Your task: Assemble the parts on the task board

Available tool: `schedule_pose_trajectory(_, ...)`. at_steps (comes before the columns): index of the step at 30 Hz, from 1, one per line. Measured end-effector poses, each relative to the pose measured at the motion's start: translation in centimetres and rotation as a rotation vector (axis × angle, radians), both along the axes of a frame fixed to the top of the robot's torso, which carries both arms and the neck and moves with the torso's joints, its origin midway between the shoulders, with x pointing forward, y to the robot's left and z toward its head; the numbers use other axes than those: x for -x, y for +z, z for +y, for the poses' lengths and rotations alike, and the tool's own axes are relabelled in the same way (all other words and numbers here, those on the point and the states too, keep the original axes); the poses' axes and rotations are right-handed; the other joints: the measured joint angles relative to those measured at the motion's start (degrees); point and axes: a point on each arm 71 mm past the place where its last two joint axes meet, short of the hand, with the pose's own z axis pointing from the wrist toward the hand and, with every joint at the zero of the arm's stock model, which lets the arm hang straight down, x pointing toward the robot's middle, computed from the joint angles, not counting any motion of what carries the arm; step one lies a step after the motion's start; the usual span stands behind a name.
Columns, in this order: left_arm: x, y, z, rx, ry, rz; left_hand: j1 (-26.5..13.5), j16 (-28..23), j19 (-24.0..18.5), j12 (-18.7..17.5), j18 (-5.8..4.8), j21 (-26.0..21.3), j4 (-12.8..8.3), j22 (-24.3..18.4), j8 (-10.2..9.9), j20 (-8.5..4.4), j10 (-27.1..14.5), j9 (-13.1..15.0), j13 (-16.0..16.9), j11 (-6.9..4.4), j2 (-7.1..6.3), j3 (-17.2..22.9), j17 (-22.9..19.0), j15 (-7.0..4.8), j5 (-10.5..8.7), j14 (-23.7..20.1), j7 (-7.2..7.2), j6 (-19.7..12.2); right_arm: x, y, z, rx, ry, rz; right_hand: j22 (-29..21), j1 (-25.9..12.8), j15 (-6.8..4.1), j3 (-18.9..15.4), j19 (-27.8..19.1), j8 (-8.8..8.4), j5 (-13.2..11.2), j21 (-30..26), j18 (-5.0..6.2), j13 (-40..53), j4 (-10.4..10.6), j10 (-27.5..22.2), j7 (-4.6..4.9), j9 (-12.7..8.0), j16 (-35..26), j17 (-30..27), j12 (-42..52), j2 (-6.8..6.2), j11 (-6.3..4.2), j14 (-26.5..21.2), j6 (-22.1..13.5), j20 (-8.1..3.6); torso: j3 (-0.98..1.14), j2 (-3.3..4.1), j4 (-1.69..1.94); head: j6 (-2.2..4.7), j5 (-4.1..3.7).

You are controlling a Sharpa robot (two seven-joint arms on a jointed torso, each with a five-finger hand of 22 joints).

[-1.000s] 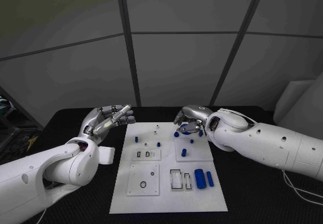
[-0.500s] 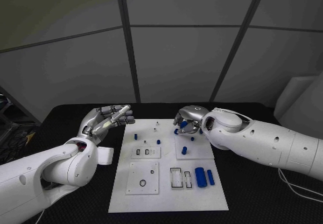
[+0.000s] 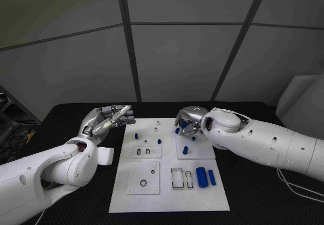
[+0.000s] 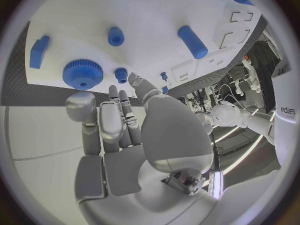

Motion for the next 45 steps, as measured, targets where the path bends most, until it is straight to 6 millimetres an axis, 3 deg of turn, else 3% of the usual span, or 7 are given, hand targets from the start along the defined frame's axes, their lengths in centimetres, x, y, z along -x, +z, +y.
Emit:
schedule_pose_trajectory(11,-0.15,-0.09,0.08,-0.002,0.003,0.002,0.0,0.0,0.0,0.0,0.0,0.0,0.0,0.0,0.0,0.0,0.0,0.0,0.0,0.0,0.0,0.0,0.1,0.0,0.0,0.0,0.0,0.0,-0.24,-0.19,0.19,0.011,-0.002,0.007,1.5,0.4,0.0,1.6,0.0,0.0,-0.2,1.3,0.01,0.0,0.5,1.0,-0.1,0.0,1.1,0.8,0.0,0.45,-0.05,0.0,0.3,0.0,0.04,0.24,0.07,-0.35,0.51)
schedule_pose_trajectory(15,-0.21,-0.12,0.12,-0.003,0.005,0.002,0.2,0.0,0.0,0.0,0.0,-0.2,0.0,-0.1,-0.2,0.0,0.0,0.0,0.0,0.0,0.16,0.0,0.0,0.0,0.0,0.0,0.0,0.0,-0.3,-0.22,0.14,0.012,-0.004,0.008,1.9,0.4,0.0,2.5,0.0,0.0,-0.4,1.6,-0.06,0.0,0.6,1.3,-0.21,0.1,1.3,1.0,0.0,0.45,-0.17,0.0,0.6,0.0,0.04,0.29,0.07,-0.55,0.48)
schedule_pose_trajectory(16,-0.22,-0.13,0.13,-0.003,0.005,0.003,0.2,0.0,0.0,0.0,0.0,-0.2,0.0,-0.1,-0.2,0.0,0.0,0.0,0.0,0.0,0.16,0.0,0.0,0.0,0.0,0.0,0.0,0.0,-0.32,-0.24,0.13,0.013,-0.005,0.009,2.0,0.4,0.0,2.8,0.0,0.0,-0.4,1.8,-0.87,0.0,0.6,1.5,-0.18,0.1,1.4,1.0,0.0,0.45,0.02,0.0,0.7,0.0,0.04,0.3,0.07,-0.56,0.45)
schedule_pose_trajectory(17,-0.23,-0.13,0.13,-0.003,0.005,0.003,0.2,0.0,0.0,0.0,0.0,-0.2,0.0,-0.1,-0.2,0.0,0.0,0.0,0.0,0.0,0.16,0.0,0.0,0.0,0.0,0.0,0.0,0.0,-0.34,-0.25,0.13,0.013,-0.005,0.009,2.1,0.4,0.0,3.0,0.0,0.0,-0.4,2.0,-0.91,0.0,0.7,1.7,-0.03,0.1,1.4,1.0,0.0,0.45,-0.18,0.0,0.8,0.0,0.04,0.32,0.07,-0.56,0.44)
schedule_pose_trajectory(37,-0.2,-0.14,0.09,-0.003,0.002,0.006,0.3,-0.2,0.1,0.0,-0.01,-0.2,0.0,-0.1,-0.2,0.14,-0.2,0.0,0.0,0.23,0.3,0.0,0.1,0.0,0.0,0.0,0.12,0.1,-0.63,-0.54,0.34,0.024,-0.005,0.029,2.9,0.4,0.0,5.4,0.0,0.0,-0.7,2.7,-0.9,0.0,1.0,2.6,-0.1,0.1,2.0,1.4,0.0,0.45,-0.31,0.0,1.6,0.0,-0.01,0.6,0.21,-1.06,0.49)
schedule_pose_trajectory(45,-0.2,-0.14,0.11,-0.003,0.003,0.005,0.3,-0.2,0.2,-0.2,0.0,-0.2,-0.2,-0.1,-0.2,0.21,-0.2,0.0,0.0,0.23,0.3,0.2,0.1,0.0,0.0,0.0,0.2,0.2,-0.68,-0.57,0.32,0.024,-0.005,0.031,3.9,0.4,0.0,7.8,0.0,0.0,-0.8,3.6,-0.9,-0.1,1.0,3.9,0.45,0.1,2.7,1.8,0.0,0.45,-0.24,0.0,2.5,0.0,-0.05,0.64,0.19,-1.22,0.27)
